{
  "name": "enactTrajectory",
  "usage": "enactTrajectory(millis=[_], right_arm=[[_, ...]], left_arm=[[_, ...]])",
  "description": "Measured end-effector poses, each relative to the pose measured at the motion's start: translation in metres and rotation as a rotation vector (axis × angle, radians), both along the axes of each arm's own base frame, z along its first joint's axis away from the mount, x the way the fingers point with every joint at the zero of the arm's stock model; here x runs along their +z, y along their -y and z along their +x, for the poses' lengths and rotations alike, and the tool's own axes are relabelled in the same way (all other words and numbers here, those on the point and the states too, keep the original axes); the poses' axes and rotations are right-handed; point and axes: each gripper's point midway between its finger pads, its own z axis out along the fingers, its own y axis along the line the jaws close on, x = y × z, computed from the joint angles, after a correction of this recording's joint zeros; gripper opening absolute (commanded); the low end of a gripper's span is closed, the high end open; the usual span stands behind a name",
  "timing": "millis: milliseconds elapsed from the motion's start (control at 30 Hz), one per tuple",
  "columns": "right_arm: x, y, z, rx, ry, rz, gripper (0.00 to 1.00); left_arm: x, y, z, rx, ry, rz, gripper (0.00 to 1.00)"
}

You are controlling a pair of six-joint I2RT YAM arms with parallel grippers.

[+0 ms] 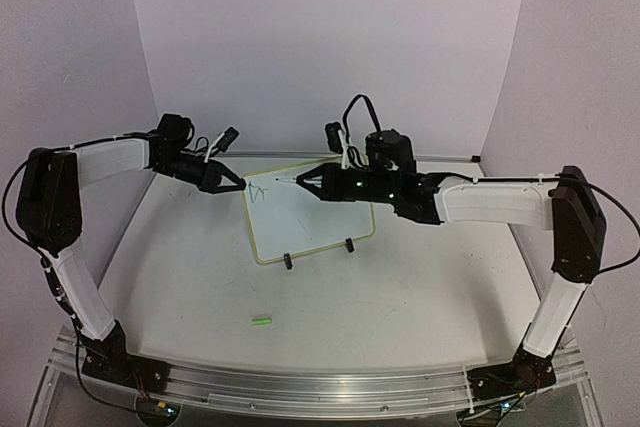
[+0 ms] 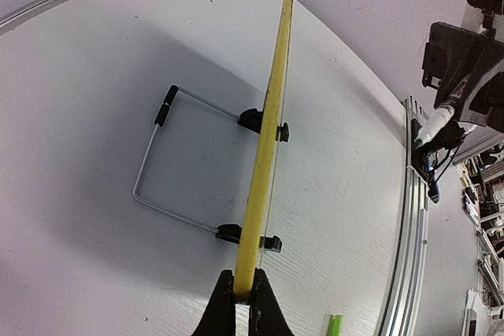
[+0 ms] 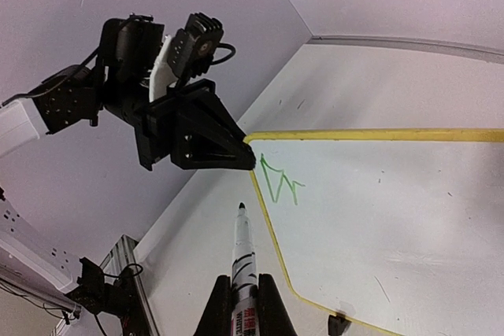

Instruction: Write a sentence on the whiteboard

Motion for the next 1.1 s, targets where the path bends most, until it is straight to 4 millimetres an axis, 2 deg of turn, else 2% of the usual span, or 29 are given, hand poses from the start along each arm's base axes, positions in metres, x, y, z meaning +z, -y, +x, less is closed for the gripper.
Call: enactTrajectory(millis=[133, 233, 500, 967, 1100], right_arm=[[-0.003, 0.000, 0.004, 0.011, -0.010, -0.020, 0.00], [-0.005, -0.007, 0.010, 0.023, -0.009, -0.024, 0.00], [-0.035, -0.023, 0.020, 0.042, -0.044, -0.066, 0.00], [-0.058, -0.025, 0.032, 0.001, -0.078, -0.100, 0.00], [-0.059, -0.024, 0.034, -0.014, -0.084, -0.100, 0.00]], left_arm=[[0.000, 0.001, 0.000, -0.001, 0.001, 0.002, 0.00], [0.000, 0.001, 0.000, -0.001, 0.002, 0.004, 0.00], [0.000, 0.001, -0.001, 0.000, 0.004, 0.007, 0.00], [0.001, 0.002, -0.002, -0.004, 0.004, 0.016, 0.00], [0.001, 0.002, -0.002, -0.003, 0.002, 0.017, 0.00]])
